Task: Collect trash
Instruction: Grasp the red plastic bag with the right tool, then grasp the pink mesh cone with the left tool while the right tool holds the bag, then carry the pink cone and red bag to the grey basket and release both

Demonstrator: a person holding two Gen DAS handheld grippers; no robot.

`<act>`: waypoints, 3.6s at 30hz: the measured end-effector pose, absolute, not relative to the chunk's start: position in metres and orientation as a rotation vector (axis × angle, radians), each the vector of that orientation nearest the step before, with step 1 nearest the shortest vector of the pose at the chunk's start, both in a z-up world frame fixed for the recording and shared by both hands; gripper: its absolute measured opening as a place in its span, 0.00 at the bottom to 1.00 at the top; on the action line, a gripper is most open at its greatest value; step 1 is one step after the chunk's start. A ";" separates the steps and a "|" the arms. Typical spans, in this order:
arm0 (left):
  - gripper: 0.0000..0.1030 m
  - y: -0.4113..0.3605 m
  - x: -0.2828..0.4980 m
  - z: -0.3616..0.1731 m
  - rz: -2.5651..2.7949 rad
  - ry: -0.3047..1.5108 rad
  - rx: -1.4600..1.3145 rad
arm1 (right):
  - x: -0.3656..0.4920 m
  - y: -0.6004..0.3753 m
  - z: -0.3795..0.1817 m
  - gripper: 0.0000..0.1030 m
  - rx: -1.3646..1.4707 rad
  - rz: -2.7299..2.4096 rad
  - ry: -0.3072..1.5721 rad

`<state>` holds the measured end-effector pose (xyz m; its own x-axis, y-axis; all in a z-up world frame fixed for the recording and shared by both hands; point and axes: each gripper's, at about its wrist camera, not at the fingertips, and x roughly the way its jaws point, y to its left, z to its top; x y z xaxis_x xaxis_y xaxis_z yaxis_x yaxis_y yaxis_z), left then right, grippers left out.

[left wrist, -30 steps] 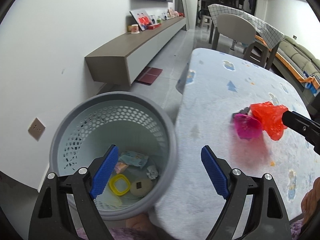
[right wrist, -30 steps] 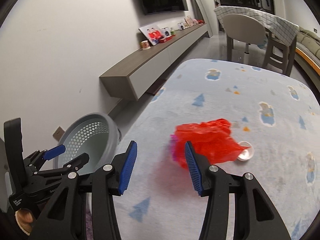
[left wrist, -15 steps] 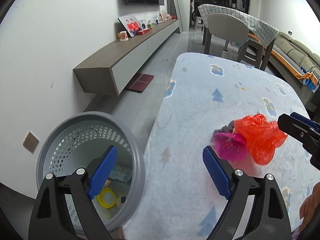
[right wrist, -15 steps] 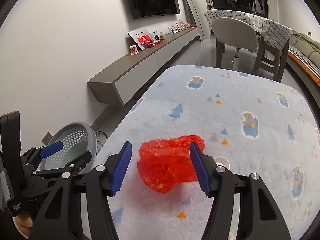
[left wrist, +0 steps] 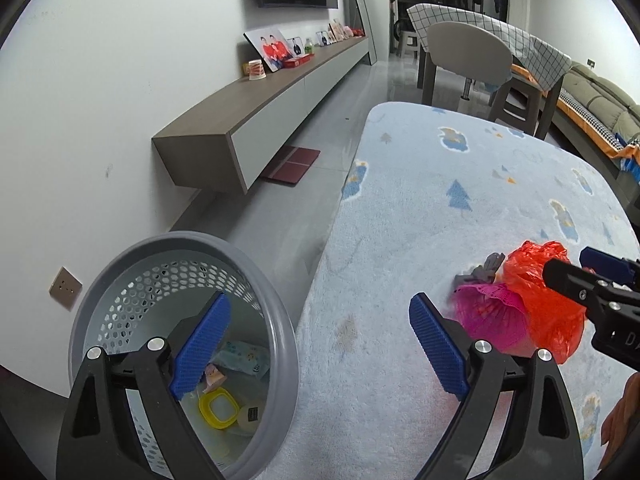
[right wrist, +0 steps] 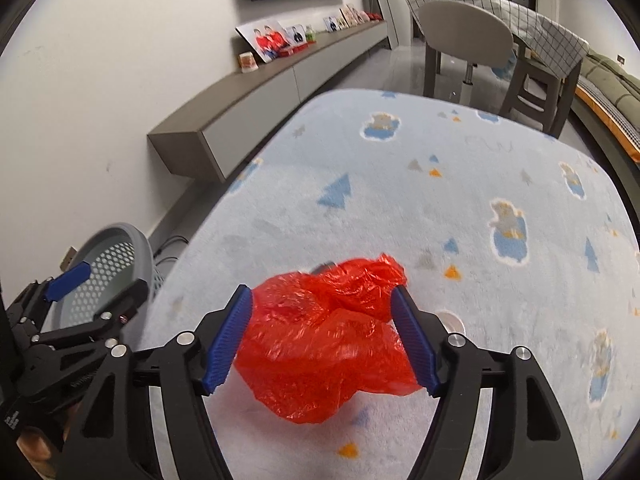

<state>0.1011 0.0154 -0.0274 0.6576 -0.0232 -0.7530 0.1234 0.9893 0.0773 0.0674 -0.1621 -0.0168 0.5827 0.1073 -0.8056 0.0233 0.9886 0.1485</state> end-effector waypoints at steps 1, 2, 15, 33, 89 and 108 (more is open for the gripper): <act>0.87 0.016 0.101 -0.029 -0.092 0.857 0.119 | 0.067 -0.164 -0.020 0.66 0.150 0.042 0.959; 0.87 0.016 0.100 -0.029 -0.099 0.861 0.115 | 0.066 -0.165 -0.024 0.66 0.150 0.034 0.970; 0.87 0.008 0.087 -0.027 -0.149 0.840 0.117 | 0.053 -0.169 -0.059 0.55 0.138 0.018 1.066; 0.91 -0.018 0.074 -0.032 -0.247 0.832 0.138 | 0.016 -0.206 -0.026 0.12 0.268 -0.026 0.963; 0.50 -0.070 0.077 -0.059 -0.299 0.861 0.181 | -0.017 -0.256 -0.028 0.12 0.399 -0.068 0.946; 0.50 0.020 0.064 -0.028 -0.186 0.809 0.144 | 0.023 -0.174 -0.010 0.12 0.338 0.024 0.895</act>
